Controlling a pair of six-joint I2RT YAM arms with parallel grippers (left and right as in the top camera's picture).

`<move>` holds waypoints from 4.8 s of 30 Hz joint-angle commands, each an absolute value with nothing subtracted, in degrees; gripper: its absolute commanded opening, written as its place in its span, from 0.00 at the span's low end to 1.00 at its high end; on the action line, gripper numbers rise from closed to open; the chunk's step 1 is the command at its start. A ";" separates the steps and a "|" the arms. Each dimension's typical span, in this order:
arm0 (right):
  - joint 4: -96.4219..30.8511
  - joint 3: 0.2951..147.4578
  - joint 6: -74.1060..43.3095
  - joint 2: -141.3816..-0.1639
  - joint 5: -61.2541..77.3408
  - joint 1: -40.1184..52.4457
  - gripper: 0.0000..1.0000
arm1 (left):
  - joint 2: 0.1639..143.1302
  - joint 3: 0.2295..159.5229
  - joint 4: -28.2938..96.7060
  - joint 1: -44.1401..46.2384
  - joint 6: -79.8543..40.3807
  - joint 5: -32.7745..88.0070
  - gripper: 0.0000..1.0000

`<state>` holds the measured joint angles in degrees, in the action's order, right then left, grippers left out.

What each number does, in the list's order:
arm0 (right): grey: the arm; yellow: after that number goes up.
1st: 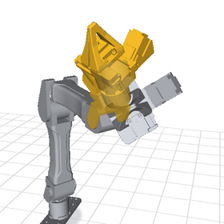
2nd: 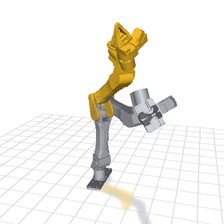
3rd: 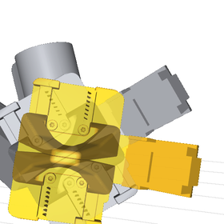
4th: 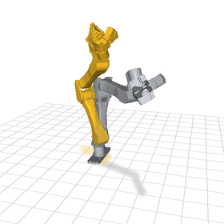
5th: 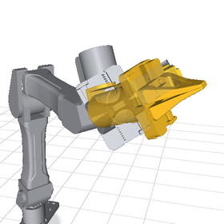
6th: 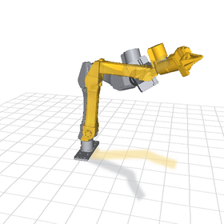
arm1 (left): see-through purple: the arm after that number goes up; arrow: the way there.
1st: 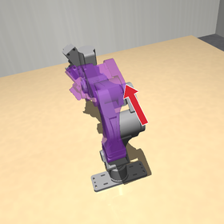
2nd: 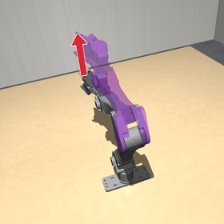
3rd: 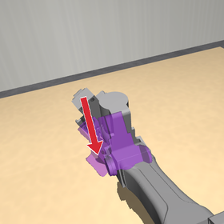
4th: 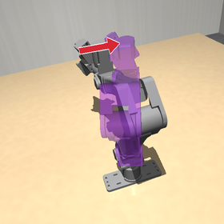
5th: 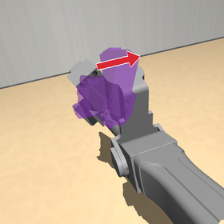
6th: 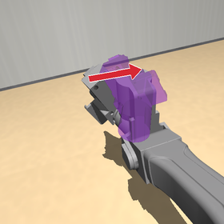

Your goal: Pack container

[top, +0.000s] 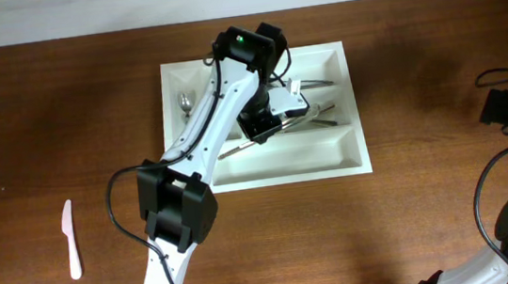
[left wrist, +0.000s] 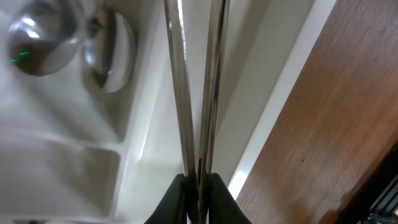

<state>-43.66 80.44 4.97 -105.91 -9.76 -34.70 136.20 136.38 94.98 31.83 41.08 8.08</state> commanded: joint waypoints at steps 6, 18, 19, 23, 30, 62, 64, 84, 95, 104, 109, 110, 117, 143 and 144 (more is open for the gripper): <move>-43.68 80.03 5.15 -105.27 -9.82 -34.52 0.99 | 134.32 132.40 94.56 32.10 50.63 16.12 0.02; -43.68 80.03 5.15 -105.27 -9.82 -34.52 0.99 | 134.34 123.72 89.21 32.10 51.31 4.51 0.02; -43.68 80.03 5.15 -105.27 -9.82 -34.52 0.99 | 134.34 123.35 88.75 32.10 51.29 4.12 0.02; -43.68 80.03 5.15 -105.27 -9.82 -34.52 0.99 | 134.34 122.85 85.91 32.12 51.31 4.51 0.02; -43.66 80.03 5.15 -105.27 -9.82 -34.52 0.99 | 134.34 122.85 83.11 32.25 51.33 6.37 0.02; -43.68 80.03 5.15 -105.27 -9.82 -34.52 0.99 | 134.34 122.80 83.46 36.38 52.16 10.07 0.33; -43.68 80.03 5.15 -105.27 -9.82 -34.52 0.99 | 134.34 122.80 83.48 36.38 52.16 10.07 0.49; -43.68 80.03 5.15 -105.27 -9.82 -34.52 0.99 | 134.32 136.03 79.29 35.29 39.92 3.27 0.73; -43.68 80.03 5.15 -105.27 -9.82 -34.52 0.99 | 134.21 160.62 90.11 22.90 22.59 -0.47 0.95; -43.66 80.03 5.15 -105.27 -9.82 -34.52 0.99 | 133.99 161.73 96.71 12.21 11.35 -0.25 0.99; -43.68 80.03 5.15 -105.27 -9.82 -34.52 0.99 | 132.14 161.66 96.71 8.73 6.96 -0.27 0.99; -43.68 80.03 5.15 -105.27 -9.82 -34.52 0.99 | 131.35 161.56 96.71 8.27 6.20 -0.27 0.99; -43.68 80.03 5.15 -105.27 -9.82 -34.52 0.99 | 122.63 152.79 96.71 4.64 5.82 -7.64 0.99; -43.68 80.03 5.15 -105.27 -9.82 -34.52 0.99 | 97.17 66.57 69.87 -21.89 -3.84 -8.86 0.99; -43.68 80.03 5.15 -105.27 -9.82 -34.52 0.99 | 97.17 66.57 69.58 -22.44 -3.84 -8.86 0.99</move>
